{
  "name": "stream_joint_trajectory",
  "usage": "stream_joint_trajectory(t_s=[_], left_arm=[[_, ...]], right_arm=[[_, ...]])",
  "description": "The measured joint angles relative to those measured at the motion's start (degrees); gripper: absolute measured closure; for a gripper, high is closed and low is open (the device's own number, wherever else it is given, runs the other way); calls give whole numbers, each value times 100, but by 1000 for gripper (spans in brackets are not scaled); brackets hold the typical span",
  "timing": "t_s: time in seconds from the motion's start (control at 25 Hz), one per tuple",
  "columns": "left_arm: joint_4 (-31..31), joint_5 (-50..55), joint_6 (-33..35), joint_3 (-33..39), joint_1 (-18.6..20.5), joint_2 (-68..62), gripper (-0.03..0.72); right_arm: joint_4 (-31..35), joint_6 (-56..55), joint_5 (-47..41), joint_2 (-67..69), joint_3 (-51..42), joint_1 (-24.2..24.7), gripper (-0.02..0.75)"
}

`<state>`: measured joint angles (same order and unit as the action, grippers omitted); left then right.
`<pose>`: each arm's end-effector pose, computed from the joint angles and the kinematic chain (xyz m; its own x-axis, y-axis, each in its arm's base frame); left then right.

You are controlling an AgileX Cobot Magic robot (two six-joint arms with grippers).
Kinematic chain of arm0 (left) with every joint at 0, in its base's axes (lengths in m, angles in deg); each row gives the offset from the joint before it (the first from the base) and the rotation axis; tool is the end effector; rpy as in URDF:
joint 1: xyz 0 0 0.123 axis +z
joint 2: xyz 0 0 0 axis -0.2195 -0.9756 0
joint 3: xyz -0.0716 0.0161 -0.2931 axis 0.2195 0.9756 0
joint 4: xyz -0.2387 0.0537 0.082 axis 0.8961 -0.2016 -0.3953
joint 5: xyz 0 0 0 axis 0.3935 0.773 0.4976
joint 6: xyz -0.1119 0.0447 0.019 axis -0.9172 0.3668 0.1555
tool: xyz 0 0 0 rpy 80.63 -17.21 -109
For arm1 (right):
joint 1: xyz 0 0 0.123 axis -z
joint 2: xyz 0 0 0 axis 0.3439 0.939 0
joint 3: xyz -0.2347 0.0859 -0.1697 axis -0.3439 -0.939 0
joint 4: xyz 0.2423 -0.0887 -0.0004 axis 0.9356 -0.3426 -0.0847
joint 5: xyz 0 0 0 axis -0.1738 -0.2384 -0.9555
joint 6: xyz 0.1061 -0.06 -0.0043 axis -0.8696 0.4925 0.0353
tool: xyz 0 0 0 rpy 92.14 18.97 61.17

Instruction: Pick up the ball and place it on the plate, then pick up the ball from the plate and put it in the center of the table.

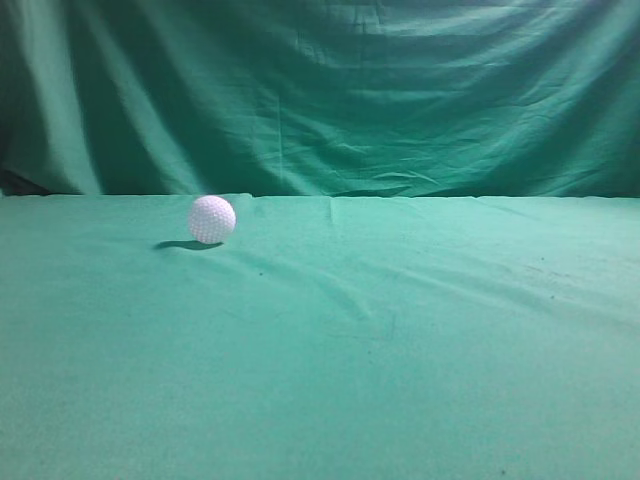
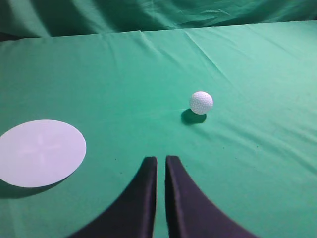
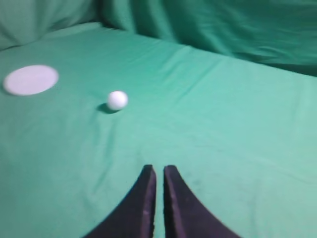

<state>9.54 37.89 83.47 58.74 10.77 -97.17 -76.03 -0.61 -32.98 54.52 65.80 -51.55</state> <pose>0.0884 -0.0326 0.2265 -0.2571 0.0217 -0.9661 0.2698 0.9616 -0.0502 0.0750 0.0434 0.2429 -0.2129 -0.2044 -0.9555 -0.5220 0.8504 -0.0657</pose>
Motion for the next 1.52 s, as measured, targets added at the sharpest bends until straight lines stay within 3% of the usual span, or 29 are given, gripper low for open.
stream_joint_trajectory(t_s=[0.24,0.44,0.76,1.52], left_arm=[[0,0,0,0,0,0,638],[0,0,0,0,0,0,638],[0,-3,0,0,0,0,638],[0,-3,0,0,0,0,638]], right_arm=[[232,-34,836,-942,-1135,1382,689],[621,-55,821,-1349,-1595,2018,689],[664,169,162,-1349,-1606,2393,689],[668,362,95,-1349,-1606,2404,689]])
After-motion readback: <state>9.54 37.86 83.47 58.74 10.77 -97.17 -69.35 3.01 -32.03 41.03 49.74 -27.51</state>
